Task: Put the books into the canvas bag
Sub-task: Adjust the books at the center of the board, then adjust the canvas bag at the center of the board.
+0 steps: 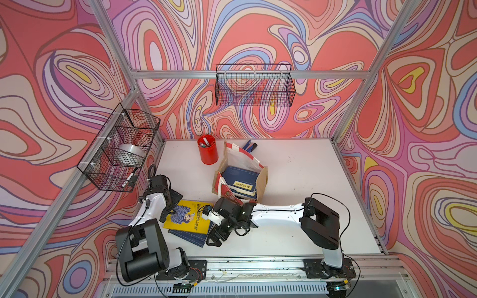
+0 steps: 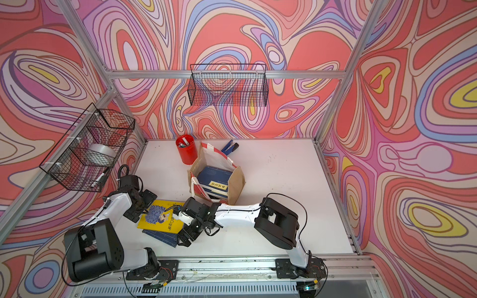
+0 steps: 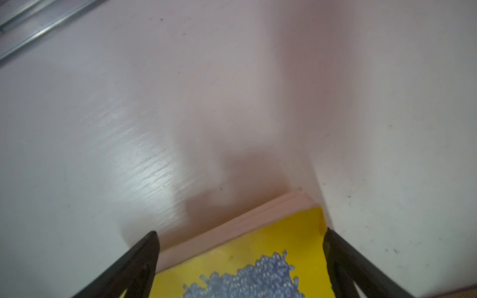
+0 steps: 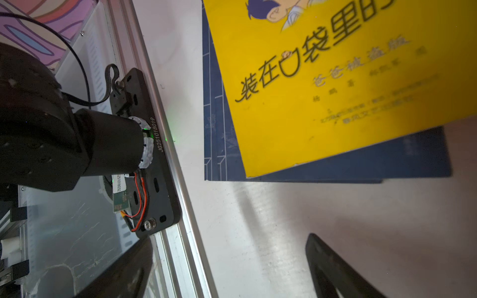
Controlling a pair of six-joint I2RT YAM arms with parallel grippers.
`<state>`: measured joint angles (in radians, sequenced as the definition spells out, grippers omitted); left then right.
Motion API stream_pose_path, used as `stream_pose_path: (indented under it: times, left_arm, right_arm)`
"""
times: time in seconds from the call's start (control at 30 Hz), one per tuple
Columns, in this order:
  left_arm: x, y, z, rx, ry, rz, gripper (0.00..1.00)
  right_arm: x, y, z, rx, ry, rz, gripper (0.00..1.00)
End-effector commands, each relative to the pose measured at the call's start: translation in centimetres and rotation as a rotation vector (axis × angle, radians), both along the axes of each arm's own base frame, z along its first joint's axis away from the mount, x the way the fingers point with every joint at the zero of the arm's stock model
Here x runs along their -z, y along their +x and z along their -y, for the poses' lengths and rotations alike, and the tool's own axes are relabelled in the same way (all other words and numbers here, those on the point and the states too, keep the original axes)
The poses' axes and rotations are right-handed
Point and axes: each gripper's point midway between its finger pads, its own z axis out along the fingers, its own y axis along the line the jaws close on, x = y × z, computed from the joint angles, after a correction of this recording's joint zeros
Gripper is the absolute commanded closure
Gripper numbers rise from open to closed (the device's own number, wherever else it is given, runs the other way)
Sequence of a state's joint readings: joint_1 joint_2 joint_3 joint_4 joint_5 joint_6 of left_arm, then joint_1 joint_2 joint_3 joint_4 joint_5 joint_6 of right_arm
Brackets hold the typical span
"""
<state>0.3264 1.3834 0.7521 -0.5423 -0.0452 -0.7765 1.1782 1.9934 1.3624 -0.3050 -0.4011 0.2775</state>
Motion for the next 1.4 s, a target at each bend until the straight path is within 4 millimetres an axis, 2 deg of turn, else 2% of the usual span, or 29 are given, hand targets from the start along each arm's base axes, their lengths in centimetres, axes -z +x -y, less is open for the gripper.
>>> stream_pose_path:
  times: [0.0, 0.2, 0.43, 0.67, 0.83, 0.93, 1.07, 1.2, 1.3, 1.37]
  left_arm:
    - [1.0, 0.4, 0.6, -0.025, -0.049, 0.018, 0.0]
    - [2.6, -0.2, 3.5, 0.012, -0.189, 0.045, 0.0]
    - [5.1, -2.8, 6.5, 0.067, -0.263, -0.003, 0.0]
    - [4.7, -2.7, 7.8, 0.14, -0.224, -0.021, 0.0]
    - [3.5, -2.1, 8.6, 0.168, -0.223, 0.026, 0.01]
    - [4.0, -1.6, 9.8, 0.176, -0.278, 0.029, 0.02]
    - [4.7, -1.1, 12.4, 0.225, -0.306, 0.021, 0.04]
    - [4.8, -0.5, 15.1, 0.267, -0.318, 0.021, 0.03]
    - [4.6, -0.1, 17.2, 0.314, -0.32, 0.012, 0.03]
    - [4.4, 0.2, 18.3, 0.34, -0.322, 0.01, 0.03]
  right_arm:
    - [-1.6, -0.1, 0.3, -0.012, 0.024, 0.003, 0.06]
    - [-1.0, 0.2, 0.8, 0.008, 0.01, -0.025, 0.06]
    - [-0.7, 2.1, 2.6, 0.089, 0.006, -0.054, 0.07]
    - [-0.5, 3.8, 4.3, 0.162, -0.021, -0.033, 0.07]
    - [0.0, 6.7, 7.0, 0.277, -0.061, -0.016, 0.07]
    - [0.6, 8.9, 8.7, 0.358, -0.102, 0.017, 0.06]
    - [1.9, 11.1, 11.0, 0.441, -0.15, 0.033, 0.06]
    - [3.0, 13.3, 14.6, 0.537, -0.207, 0.047, 0.06]
    - [3.1, 14.8, 17.6, 0.597, -0.216, 0.051, 0.06]
    - [2.0, 15.4, 18.6, 0.604, -0.2, 0.083, 0.06]
